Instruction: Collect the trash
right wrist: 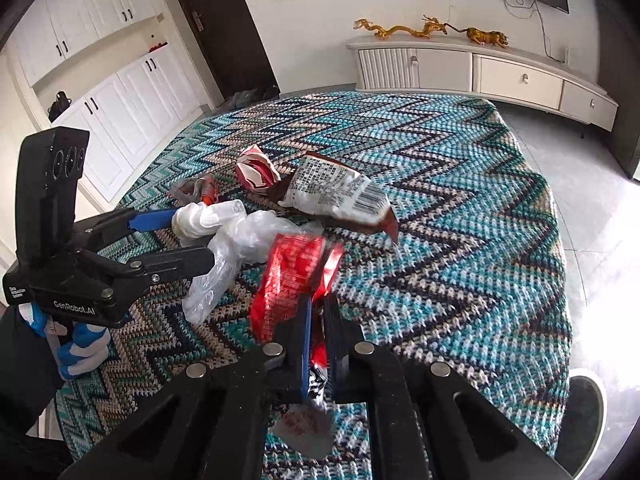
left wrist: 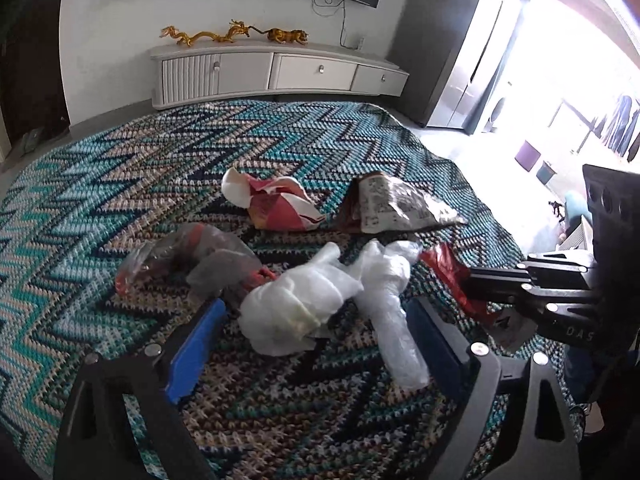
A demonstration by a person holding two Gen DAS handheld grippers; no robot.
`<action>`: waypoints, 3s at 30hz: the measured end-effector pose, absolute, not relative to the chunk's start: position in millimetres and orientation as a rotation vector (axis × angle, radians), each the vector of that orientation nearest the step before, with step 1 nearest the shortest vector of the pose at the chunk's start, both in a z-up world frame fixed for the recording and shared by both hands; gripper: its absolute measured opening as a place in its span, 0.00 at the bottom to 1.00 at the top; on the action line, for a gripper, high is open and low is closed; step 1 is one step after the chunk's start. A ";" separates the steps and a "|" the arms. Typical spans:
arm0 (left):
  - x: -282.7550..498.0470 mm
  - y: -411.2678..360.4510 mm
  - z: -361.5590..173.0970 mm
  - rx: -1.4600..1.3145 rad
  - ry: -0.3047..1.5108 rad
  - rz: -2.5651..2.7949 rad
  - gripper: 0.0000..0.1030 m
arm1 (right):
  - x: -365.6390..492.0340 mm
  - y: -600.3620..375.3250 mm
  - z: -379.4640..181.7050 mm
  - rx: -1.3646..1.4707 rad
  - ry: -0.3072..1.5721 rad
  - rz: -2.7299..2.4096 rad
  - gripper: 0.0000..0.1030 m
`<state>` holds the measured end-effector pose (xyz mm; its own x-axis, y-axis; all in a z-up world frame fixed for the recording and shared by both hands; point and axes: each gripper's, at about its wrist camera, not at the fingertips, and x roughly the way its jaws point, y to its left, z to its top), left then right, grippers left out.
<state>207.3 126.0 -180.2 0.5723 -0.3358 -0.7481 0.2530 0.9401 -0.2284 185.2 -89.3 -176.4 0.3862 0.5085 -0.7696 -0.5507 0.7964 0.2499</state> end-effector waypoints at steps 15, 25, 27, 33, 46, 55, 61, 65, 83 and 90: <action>211.3 139.3 -183.4 -0.211 0.923 -0.298 0.89 | 187.7 -90.5 -177.1 0.016 0.983 0.693 0.28; 212.8 145.5 -183.8 -0.246 0.937 -0.279 0.89 | 182.7 -69.6 -170.5 0.023 0.984 0.739 0.57; 211.7 148.6 -182.3 -0.258 0.934 -0.280 0.89 | 181.6 -62.2 -171.8 0.014 0.992 0.748 0.60; 207.8 160.5 -180.7 -0.265 0.933 -0.270 0.89 | 179.4 -43.5 -176.6 -0.007 1.010 0.761 0.60; 201.9 141.0 -171.4 -0.204 0.896 -0.399 0.89 | 179.9 -57.6 -185.0 -0.005 1.031 0.734 0.34; 210.1 139.8 -175.4 -0.187 0.910 -0.352 0.89 | 178.8 -74.2 -187.4 0.030 1.033 0.721 0.18; 205.7 136.3 -172.7 -0.145 0.894 -0.272 0.89 | 172.5 -81.1 -185.7 0.024 1.021 0.712 0.16; 196.5 129.8 -160.6 -0.084 0.853 -0.192 0.89 | 167.0 -85.7 -181.5 0.024 1.000 0.700 0.16; 146.3 97.6 -115.7 -0.020 0.773 -0.139 0.90 | 123.9 -141.9 -125.6 0.122 0.851 0.651 0.16; 140.8 89.4 -117.9 -0.029 0.797 -0.126 0.90 | 115.3 -158.1 -113.0 0.139 0.823 0.640 0.16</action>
